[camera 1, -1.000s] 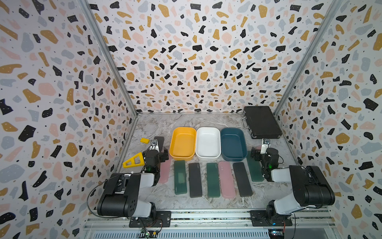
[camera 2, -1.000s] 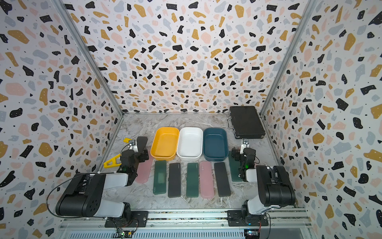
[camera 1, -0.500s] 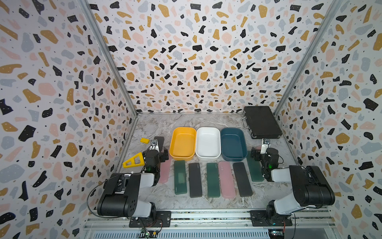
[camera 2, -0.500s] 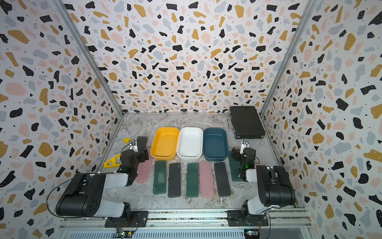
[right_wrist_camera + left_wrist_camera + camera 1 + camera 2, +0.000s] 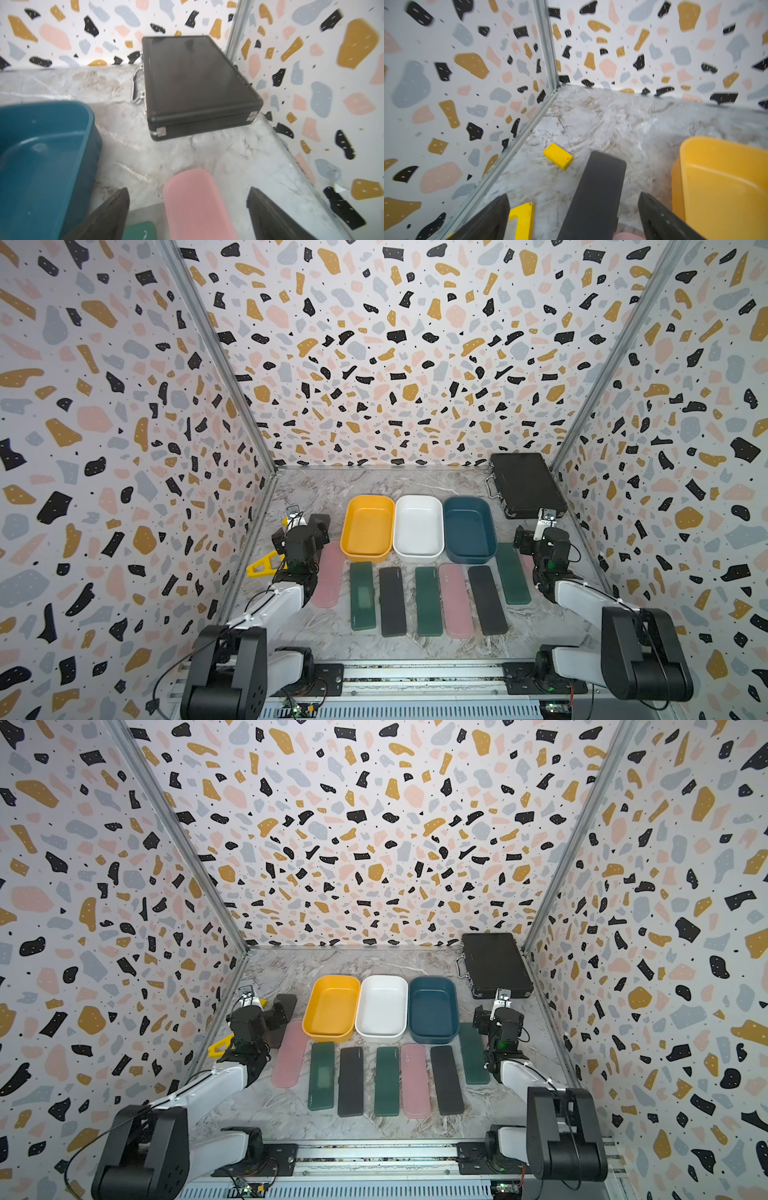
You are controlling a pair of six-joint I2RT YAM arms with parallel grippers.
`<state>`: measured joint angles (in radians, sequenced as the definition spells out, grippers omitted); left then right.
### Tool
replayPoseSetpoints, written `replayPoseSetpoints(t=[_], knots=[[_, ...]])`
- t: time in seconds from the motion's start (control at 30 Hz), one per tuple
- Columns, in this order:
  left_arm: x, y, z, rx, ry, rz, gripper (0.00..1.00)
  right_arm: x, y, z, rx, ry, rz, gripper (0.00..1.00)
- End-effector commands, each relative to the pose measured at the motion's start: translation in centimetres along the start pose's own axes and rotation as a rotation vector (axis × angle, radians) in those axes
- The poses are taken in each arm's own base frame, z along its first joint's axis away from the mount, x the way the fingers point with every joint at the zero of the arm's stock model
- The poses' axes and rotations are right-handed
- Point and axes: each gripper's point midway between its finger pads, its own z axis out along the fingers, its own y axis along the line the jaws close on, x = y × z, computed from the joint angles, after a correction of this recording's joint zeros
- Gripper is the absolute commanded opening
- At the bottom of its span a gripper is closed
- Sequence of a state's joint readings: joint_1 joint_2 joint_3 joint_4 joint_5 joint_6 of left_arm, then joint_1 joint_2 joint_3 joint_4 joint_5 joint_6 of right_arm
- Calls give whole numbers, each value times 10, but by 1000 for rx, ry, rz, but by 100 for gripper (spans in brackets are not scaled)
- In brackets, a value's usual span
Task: Place the pencil cases by color into the storage box
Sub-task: Pick up the pencil case from the center of the board.
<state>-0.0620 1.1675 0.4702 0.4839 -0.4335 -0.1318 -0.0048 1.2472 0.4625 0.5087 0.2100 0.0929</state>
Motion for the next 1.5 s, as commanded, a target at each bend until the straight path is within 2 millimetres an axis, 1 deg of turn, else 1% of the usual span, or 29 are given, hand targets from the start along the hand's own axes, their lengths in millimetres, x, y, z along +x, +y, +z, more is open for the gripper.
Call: replayPoseSetpoints(t=[0.0,0.07,0.13,0.23,0.3,0.37,0.43,0.5,0.57,0.67,0.8,0.9,1.07,1.13,1.3,1.47], knots=[[-2,23,-10,-112,49,-46,100,10,-12,-12,58,161,7,94],[-6,29,-15,-145,101,-58,100,9,-13,-18,64,250,7,93],[-16,29,-20,-149,141,-79,100,13,-17,-27,86,369,3,92],[-34,20,-25,-104,196,-96,100,7,-20,-41,92,482,-38,90],[-42,15,-30,-76,247,-91,100,3,-24,-53,107,551,-68,90],[-48,5,-36,-21,298,-90,100,2,-29,-65,114,615,-102,90],[-47,-1,-44,20,365,-84,100,1,-30,-75,109,665,-121,90],[-43,-2,-54,40,426,-78,100,4,-27,-82,80,713,-133,90],[-39,-3,-65,61,484,-68,100,7,-23,-85,48,758,-159,92],[-32,-3,-83,80,563,-77,100,17,-24,-89,27,859,-225,93],[-25,-5,-102,113,626,-132,100,35,-17,-91,-54,978,-305,93],[-21,-8,-112,127,676,-171,100,46,-10,-92,-129,1053,-322,94],[-8,-9,-120,118,780,-167,100,58,-2,-89,-212,1104,-325,94],[-3,-7,-121,106,806,-153,100,61,-3,-85,-218,1120,-323,93],[6,-4,-122,93,822,-143,100,69,-8,-69,-223,1168,-318,88],[13,-5,-118,84,845,-139,100,74,-10,-49,-222,1162,-308,87]])
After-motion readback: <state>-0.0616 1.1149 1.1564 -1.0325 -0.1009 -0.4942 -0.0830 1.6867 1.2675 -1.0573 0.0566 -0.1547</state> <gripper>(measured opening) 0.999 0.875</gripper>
